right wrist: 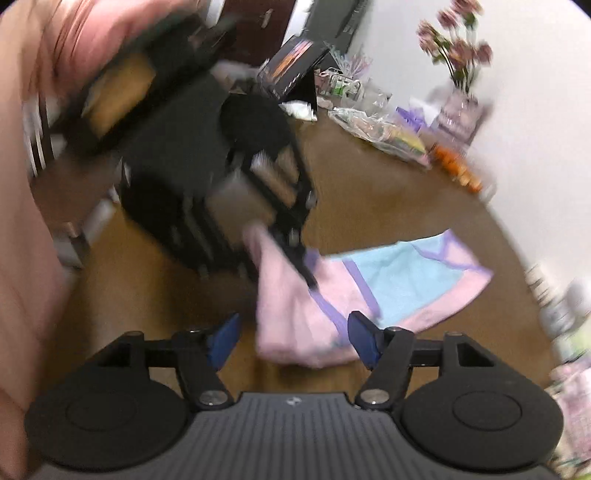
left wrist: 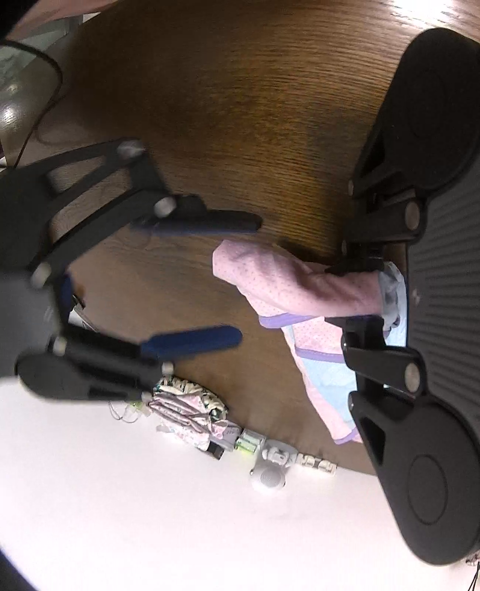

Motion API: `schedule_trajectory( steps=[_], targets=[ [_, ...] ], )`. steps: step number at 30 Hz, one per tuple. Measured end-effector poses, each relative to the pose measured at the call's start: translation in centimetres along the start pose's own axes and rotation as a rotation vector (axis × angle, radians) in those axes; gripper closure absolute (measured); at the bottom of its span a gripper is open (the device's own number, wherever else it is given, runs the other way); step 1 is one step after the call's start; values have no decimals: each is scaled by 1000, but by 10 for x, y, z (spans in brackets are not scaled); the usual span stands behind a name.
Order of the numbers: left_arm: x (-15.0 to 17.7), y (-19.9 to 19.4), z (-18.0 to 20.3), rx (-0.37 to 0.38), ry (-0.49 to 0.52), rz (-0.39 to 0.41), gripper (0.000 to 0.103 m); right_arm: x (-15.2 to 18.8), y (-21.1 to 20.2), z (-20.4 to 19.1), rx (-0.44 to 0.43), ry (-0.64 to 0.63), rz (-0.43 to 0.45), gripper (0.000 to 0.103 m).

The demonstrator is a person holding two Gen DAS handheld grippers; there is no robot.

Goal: Fold clothes

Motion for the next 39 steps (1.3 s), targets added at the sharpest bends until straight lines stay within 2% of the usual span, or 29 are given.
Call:
schedule_trajectory(
  steps=[4,8,11,12,13,14,16,19,21,22,23,25,33,35,38,39],
  targets=[
    [1,-3,-12,50,-25,17,87,11,24,-23,149,-184,-27,38],
    [3,-5,-27,88,-59,34,87,10,45,-39,291,-393,3,40],
    [9,-11,-34,147,-84,63,87,7,53,-41,314,-463,6,57],
    [10,-13,-36,164,-91,67,87,6,53,-41,308,-470,0,71],
    [9,-14,-37,177,-97,73,87,5,54,-40,301,-476,-6,82],
    [8,-17,-38,192,-102,79,87,4,53,-40,282,-470,-11,86],
    [7,-22,-39,228,-111,87,87,1,48,-39,242,-447,-4,89],
    [4,-34,-36,294,-128,103,87,-4,34,-39,136,-363,4,90],
    [2,-44,-34,329,-147,118,80,-6,23,-38,66,-300,13,90],
    [2,-49,-32,331,-162,130,67,-7,17,-38,32,-267,21,90],
    [2,-54,-31,333,-178,142,48,-8,13,-36,2,-228,34,90],
    [4,-62,-22,293,-186,153,34,-8,5,-32,-51,-164,57,90],
    [17,-45,29,203,-114,98,36,-4,2,-35,-165,-50,71,92],
    [18,-43,29,222,-125,116,53,-1,3,-33,-195,-2,77,92],
    [19,-42,24,269,-143,133,67,4,4,-29,-238,68,85,93],
    [20,-41,17,309,-166,136,69,4,5,-23,-265,98,86,93]
  ],
)
Point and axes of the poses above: each gripper's, at about its wrist camera, not at the fingertips, and y roughly the way its jaws point, z to its right, x to its underside, the point moved 1 cm from there along y, roughly the way its jaws point, and after that the axes turned 9 degrees about -z, right-handed, at the moved point
